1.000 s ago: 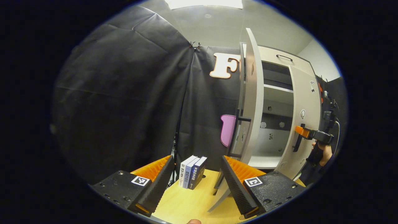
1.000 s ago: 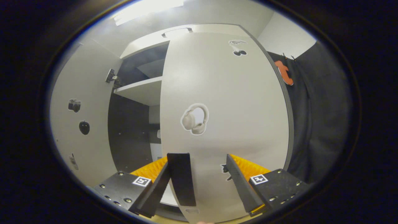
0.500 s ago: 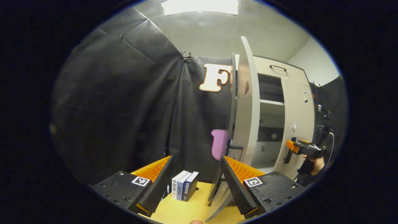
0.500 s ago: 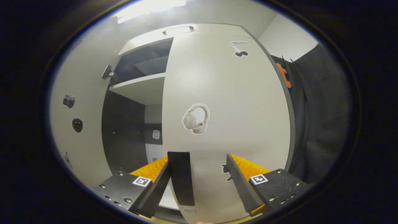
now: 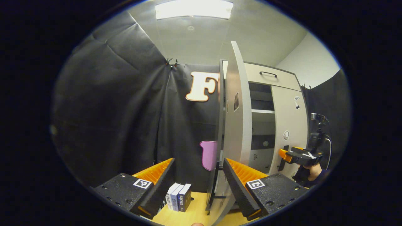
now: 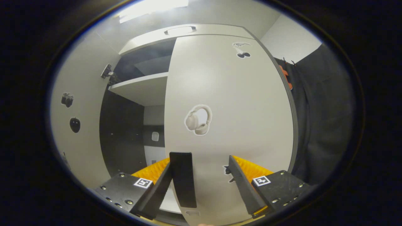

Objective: Grasp the bottle in the cabinet with the left hand and place it on the coaster, then close the right door with the right hand and the left door with the left hand.

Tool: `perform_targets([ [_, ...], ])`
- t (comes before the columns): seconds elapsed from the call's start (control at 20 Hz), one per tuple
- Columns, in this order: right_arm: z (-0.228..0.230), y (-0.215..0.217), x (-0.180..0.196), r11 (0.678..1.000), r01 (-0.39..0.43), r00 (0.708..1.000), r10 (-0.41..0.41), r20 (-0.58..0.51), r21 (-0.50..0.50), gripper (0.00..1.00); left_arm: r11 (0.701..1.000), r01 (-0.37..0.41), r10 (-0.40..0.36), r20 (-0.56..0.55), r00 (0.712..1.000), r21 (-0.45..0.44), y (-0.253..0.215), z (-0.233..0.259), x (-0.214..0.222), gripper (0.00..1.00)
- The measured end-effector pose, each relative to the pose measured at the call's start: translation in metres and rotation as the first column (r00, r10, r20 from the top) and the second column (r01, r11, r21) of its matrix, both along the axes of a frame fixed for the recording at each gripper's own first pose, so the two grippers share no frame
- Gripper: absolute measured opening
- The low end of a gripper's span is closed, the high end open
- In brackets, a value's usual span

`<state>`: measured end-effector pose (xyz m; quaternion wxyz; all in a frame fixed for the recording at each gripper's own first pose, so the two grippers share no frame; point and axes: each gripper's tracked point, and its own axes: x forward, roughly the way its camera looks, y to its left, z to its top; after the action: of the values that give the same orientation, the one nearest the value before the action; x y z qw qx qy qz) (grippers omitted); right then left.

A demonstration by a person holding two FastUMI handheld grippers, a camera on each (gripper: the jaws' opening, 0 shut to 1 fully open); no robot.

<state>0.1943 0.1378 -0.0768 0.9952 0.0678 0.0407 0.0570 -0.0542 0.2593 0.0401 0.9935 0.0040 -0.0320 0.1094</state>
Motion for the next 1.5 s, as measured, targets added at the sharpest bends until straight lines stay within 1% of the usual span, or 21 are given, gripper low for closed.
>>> perform_targets([
  [0.05,0.000,0.000,0.000,1.000,-0.002,1.000,0.002,0.000,0.000,0.97,1.000,0.008,-0.008,-0.011,1.000,-0.005,0.000,-0.003,0.003,0.89],
  [0.1,0.000,0.000,0.000,1.000,-0.008,1.000,0.008,0.000,-0.002,1.00,1.000,0.010,-0.010,-0.018,1.000,-0.007,0.003,-0.006,0.006,0.89],
  [0.2,0.000,0.001,-0.002,0.999,-0.036,0.999,0.036,0.002,-0.004,1.00,0.998,0.046,-0.047,-0.018,0.999,-0.037,0.001,-0.007,0.010,0.89],
  [0.25,-0.001,0.002,-0.002,0.998,-0.061,0.998,0.061,-0.005,0.004,1.00,0.995,0.077,-0.078,-0.018,0.997,-0.060,-0.004,-0.011,0.012,0.94],
  [0.3,-0.005,0.001,-0.006,0.996,-0.082,0.996,0.083,-0.031,0.028,0.97,0.991,0.102,-0.104,-0.019,0.994,-0.081,-0.007,-0.012,0.013,0.87],
  [0.35,-0.006,0.000,-0.011,0.993,-0.096,0.994,0.100,-0.049,0.066,1.00,0.988,0.122,-0.124,-0.018,0.992,-0.097,-0.008,-0.013,0.014,0.86],
  [0.4,-0.005,0.000,-0.016,0.989,-0.106,0.992,0.111,-0.053,0.100,0.98,0.985,0.137,-0.139,-0.018,0.990,-0.108,-0.010,-0.013,0.014,0.87],
  [0.45,-0.002,-0.003,-0.021,0.987,-0.107,0.992,0.114,-0.050,0.117,0.98,0.982,0.150,-0.153,-0.017,0.988,-0.115,-0.012,-0.014,0.016,0.86],
  [0.5,0.000,-0.010,-0.026,0.990,-0.089,0.995,0.094,-0.041,0.112,1.00,0.979,0.165,-0.168,-0.017,0.986,-0.121,-0.015,-0.015,0.018,0.86],
  [0.55,0.005,-0.018,-0.030,0.992,-0.073,0.997,0.076,-0.024,0.099,1.00,0.976,0.183,-0.187,-0.020,0.982,-0.120,-0.021,-0.016,0.020,0.86],
  [0.6,0.009,-0.023,-0.037,0.994,-0.063,0.998,0.064,-0.008,0.090,1.00,0.972,0.204,-0.208,-0.023,0.978,-0.114,-0.029,-0.016,0.022,0.91],
  [0.65,0.013,-0.027,-0.041,0.995,-0.060,0.998,0.059,0.005,0.084,0.96,0.968,0.226,-0.230,-0.028,0.973,-0.107,-0.036,-0.016,0.025,0.90],
  [0.7,0.016,-0.032,-0.043,0.995,-0.057,0.998,0.056,0.015,0.079,0.97,0.963,0.247,-0.251,-0.031,0.967,-0.106,-0.044,-0.017,0.028,0.90],
  [0.75,0.019,-0.037,-0.046,0.996,-0.053,0.998,0.052,0.020,0.074,1.00,0.957,0.267,-0.273,-0.034,0.962,-0.110,-0.053,-0.018,0.031,0.89],
  [0.9,0.021,-0.056,-0.053,0.998,-0.026,0.999,0.025,0.022,0.056,1.00,0.939,0.318,-0.325,-0.036,0.945,-0.133,-0.076,-0.022,0.039,0.90],
  [1.15,0.014,-0.086,-0.066,0.999,0.018,1.000,-0.017,-0.006,0.044,1.00,0.925,0.369,-0.375,-0.056,0.925,-0.089,-0.107,-0.026,0.055,0.90],
  [1.3,0.014,-0.103,-0.076,0.998,0.042,0.999,-0.041,-0.012,0.042,1.00,0.912,0.389,-0.398,-0.055,0.916,-0.127,-0.123,-0.030,0.067,0.90],
  [1.35,0.016,-0.109,-0.079,0.998,0.049,0.999,-0.048,-0.011,0.039,1.00,0.917,0.377,-0.386,-0.052,0.921,-0.130,-0.122,-0.031,0.074,0.84],
  [1.4,0.017,-0.114,-0.082,0.998,0.056,0.998,-0.056,-0.009,0.032,1.00,0.915,0.381,-0.391,-0.053,0.919,-0.135,-0.124,-0.033,0.081,0.95],
  [1.5,0.020,-0.127,-0.088,0.997,0.071,0.997,-0.071,-0.002,0.014,1.00,0.910,0.384,-0.395,-0.050,0.917,-0.156,-0.132,-0.034,0.091,0.98],
])
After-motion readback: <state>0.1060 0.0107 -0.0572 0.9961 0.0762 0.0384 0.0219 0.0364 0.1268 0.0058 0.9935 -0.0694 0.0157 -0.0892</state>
